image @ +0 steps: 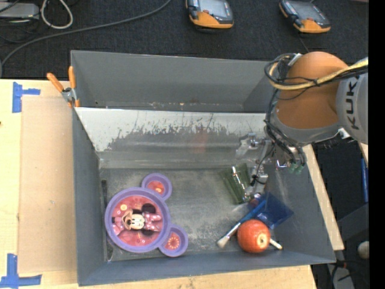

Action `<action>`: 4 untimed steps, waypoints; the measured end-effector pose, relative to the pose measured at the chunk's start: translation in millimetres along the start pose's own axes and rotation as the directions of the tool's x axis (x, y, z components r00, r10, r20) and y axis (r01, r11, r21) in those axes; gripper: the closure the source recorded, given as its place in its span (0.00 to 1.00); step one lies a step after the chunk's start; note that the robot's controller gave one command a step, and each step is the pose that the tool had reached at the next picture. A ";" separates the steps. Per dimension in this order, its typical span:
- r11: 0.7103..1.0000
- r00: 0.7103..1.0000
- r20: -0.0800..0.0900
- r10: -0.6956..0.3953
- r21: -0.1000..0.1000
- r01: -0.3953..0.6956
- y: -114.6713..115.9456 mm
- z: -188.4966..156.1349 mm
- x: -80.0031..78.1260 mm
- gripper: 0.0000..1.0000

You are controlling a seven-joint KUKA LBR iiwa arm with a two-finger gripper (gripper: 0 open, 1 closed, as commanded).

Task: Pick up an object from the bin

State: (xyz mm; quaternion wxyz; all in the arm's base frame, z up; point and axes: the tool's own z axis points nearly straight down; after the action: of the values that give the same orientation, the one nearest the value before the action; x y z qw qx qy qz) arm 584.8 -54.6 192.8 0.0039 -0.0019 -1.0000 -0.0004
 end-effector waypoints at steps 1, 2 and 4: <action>1.000 1.000 0.016 -0.018 0.000 0.018 -4.7 2.8 -1.3 0.00; 0.996 0.996 0.010 -0.088 0.002 0.088 -93.5 111.5 23.8 0.00; 0.995 0.995 0.005 -0.103 -0.003 0.103 -106.9 132.1 26.0 0.00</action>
Offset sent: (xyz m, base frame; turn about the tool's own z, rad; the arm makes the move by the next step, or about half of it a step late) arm -0.0290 -0.1028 -0.1228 -0.0929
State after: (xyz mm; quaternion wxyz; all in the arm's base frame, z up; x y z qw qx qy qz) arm 557.4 -161.3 60.8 0.0015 0.0498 -0.9988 -0.0023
